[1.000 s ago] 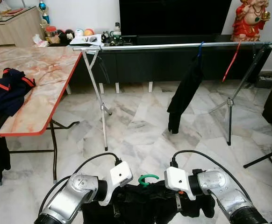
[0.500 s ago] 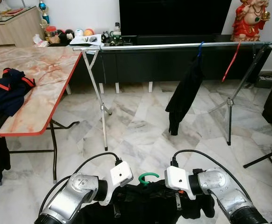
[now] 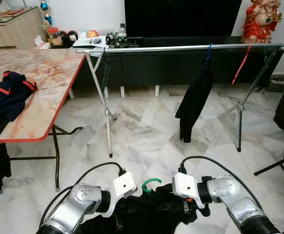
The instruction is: Hang hanger
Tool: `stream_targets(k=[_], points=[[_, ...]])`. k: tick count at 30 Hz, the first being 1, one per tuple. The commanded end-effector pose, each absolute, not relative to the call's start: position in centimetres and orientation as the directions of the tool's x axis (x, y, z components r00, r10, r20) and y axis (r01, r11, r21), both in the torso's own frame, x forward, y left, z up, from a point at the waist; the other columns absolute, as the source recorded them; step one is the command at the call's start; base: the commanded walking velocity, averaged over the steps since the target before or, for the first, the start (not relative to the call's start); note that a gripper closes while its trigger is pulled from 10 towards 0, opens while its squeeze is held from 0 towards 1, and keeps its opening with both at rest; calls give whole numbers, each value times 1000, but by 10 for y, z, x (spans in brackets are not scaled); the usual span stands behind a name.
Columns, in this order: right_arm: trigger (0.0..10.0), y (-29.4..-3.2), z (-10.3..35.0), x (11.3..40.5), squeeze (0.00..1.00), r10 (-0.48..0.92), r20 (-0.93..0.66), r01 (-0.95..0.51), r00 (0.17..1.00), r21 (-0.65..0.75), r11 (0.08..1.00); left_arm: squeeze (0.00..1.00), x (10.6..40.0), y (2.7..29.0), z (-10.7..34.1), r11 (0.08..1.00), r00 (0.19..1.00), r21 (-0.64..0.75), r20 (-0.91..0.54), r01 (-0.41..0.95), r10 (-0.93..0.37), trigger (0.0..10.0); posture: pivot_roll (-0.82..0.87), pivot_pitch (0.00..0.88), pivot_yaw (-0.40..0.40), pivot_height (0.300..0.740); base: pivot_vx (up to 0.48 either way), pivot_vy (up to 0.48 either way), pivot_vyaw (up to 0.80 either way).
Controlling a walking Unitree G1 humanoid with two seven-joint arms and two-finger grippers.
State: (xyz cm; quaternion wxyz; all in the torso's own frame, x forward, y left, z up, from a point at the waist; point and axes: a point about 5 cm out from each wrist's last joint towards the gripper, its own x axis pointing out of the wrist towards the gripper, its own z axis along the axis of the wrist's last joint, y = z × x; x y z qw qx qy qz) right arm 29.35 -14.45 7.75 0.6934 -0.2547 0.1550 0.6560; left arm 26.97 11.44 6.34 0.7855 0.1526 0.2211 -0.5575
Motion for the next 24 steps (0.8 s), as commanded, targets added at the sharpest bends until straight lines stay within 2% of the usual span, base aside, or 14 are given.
stream_targets(k=[1,4,9,13,14,15,17,18,19,20,21,22,23,24], points=[[10000,-145,75,289,1000,811,-584,-991,38,-125,-43,0,278,126,66,378,349,58,-533,924,-771,0,104,47,10,740,0,0,0],[10000,-152,70,288,1000,765,-643,-990,37,-128,-60,0,283,131,63,420,403,101,-548,902,-733,0,104,47,10,740,0,0,0],[10000,-163,67,296,1000,716,-679,-979,162,-203,29,0,286,146,48,526,512,155,-564,836,-648,0,100,45,13,740,0,0,0],[10000,-168,69,297,1000,748,-615,-966,249,-214,146,0,290,153,45,645,629,172,-502,745,-593,0,97,44,8,740,0,0,0],[10000,-170,69,299,1000,744,-602,-955,291,-229,188,0,291,154,45,667,655,180,-486,723,-579,0,96,43,6,740,0,0,0],[10000,-179,68,306,992,702,-564,-901,434,-273,337,0,295,159,47,724,721,203,-445,659,-532,0,95,39,4,740,0,0,0],[10000,-182,68,307,992,687,-556,-884,468,-284,372,0,296,160,47,735,735,210,-435,644,-520,0,95,39,4,740,0,0,0],[10000,-191,64,312,0,612,-527,-804,590,-312,506,0,298,161,49,771,768,201,-402,605,-498,0,97,36,6,740,0,0,0],[10000,-191,64,312,0,612,-527,-804,590,-312,506,0,298,161,49,771,768,201,-402,605,-498,0,97,36,6,740,0,0,0],[10000,-203,57,315,0,486,-502,-674,716,-314,669,0,299,164,51,807,806,199,-369,556,-464,0,96,31,8,740,0,0,0],[10000,-208,51,315,0,422,-483,-597,768,-300,744,0,299,165,51,823,824,204,-351,530,-444,2745,95,27,10,740,0,0,0],[10000,-213,45,313,0,357,-465,-514,810,-270,814,0,299,167,51,835,841,212,-334,508,-426,4902,94,24,12,740,0,0,0],[10000,-216,36,308,0,294,-459,-419,839,-199,886,0,298,169,50,849,856,214,-323,482,-405,10000,95,21,15,740,0,0,0],[10000,-219,27,302,0,229,-462,-325,857,-140,935,0,297,171,49,862,867,210,-312,461,-388,10000,95,18,16,740,0,0,0]])
